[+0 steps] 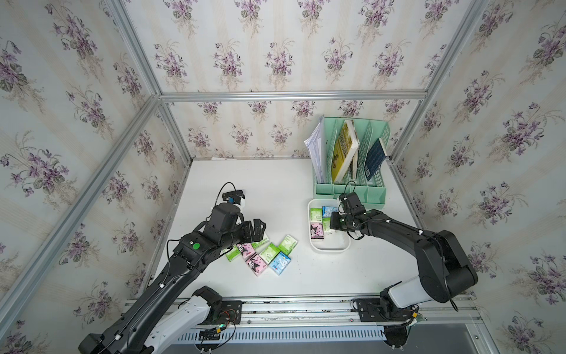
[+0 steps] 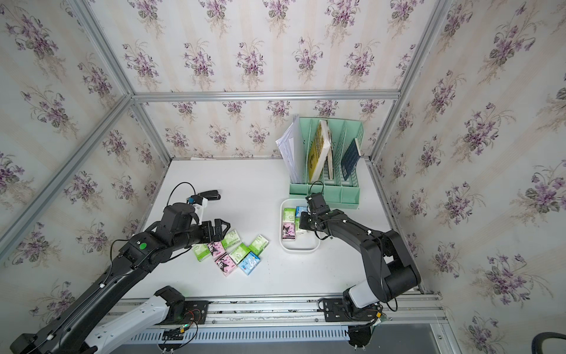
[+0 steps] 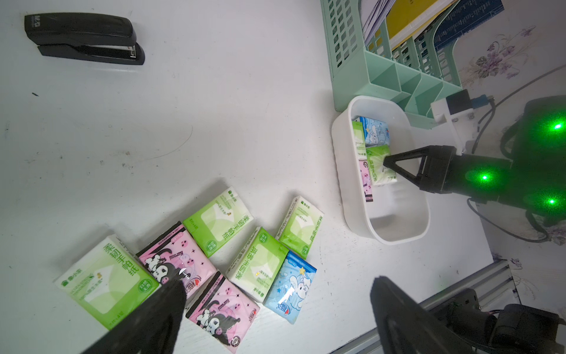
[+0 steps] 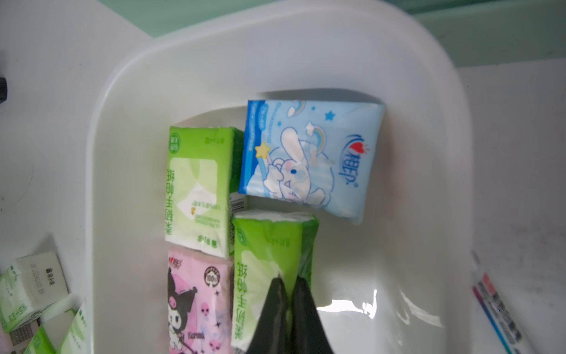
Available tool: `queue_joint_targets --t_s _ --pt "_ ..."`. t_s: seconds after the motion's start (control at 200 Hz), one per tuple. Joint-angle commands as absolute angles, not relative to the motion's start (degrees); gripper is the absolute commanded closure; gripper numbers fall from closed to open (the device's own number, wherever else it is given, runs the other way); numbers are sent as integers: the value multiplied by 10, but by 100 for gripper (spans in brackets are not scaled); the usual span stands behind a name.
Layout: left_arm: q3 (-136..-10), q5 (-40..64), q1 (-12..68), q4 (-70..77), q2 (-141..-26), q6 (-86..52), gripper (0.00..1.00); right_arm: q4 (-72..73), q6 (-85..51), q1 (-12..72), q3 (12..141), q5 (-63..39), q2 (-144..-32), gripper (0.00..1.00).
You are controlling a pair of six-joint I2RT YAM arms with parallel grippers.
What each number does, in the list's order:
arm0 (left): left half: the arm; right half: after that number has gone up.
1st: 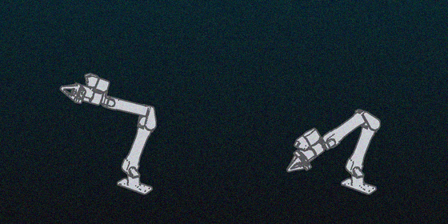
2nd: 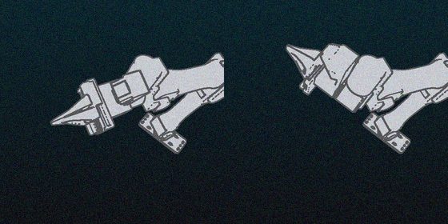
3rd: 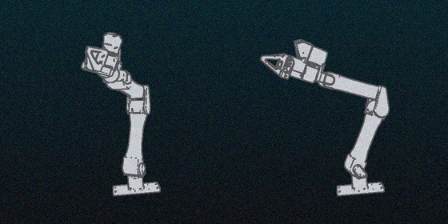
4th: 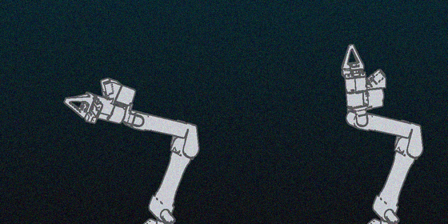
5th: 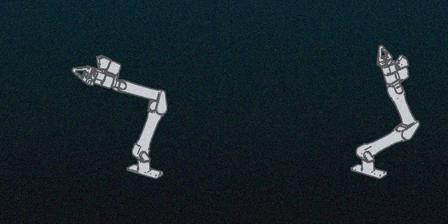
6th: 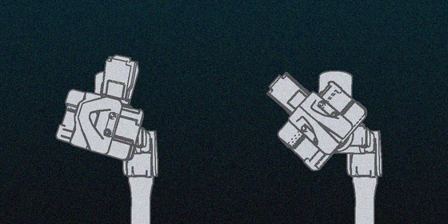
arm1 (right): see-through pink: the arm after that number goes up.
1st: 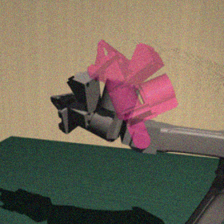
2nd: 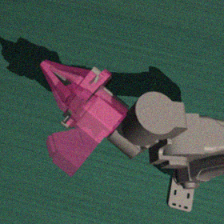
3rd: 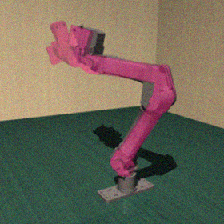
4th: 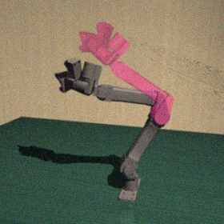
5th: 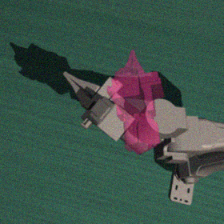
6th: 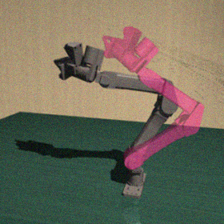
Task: Put the pocket tissues into the storage box
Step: Place the pocket tissues in the storage box.
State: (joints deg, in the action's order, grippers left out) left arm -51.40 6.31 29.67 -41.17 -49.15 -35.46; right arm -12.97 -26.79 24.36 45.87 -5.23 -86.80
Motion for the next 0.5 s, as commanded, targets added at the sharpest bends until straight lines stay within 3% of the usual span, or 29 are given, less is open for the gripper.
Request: queue_joint_targets --t_s 0.0,0.305,0.495 --pt "-514 57 297 -412 -490 -352 1 -112 -273 244 466 -69 -879 97" --pt "-514 56 297 -411 -493 -349 1 -105 -274 244 466 -76 -887 90" --pt "-523 62 297 -406 -508 -347 1 -115 -269 244 481 -81 -890 72"
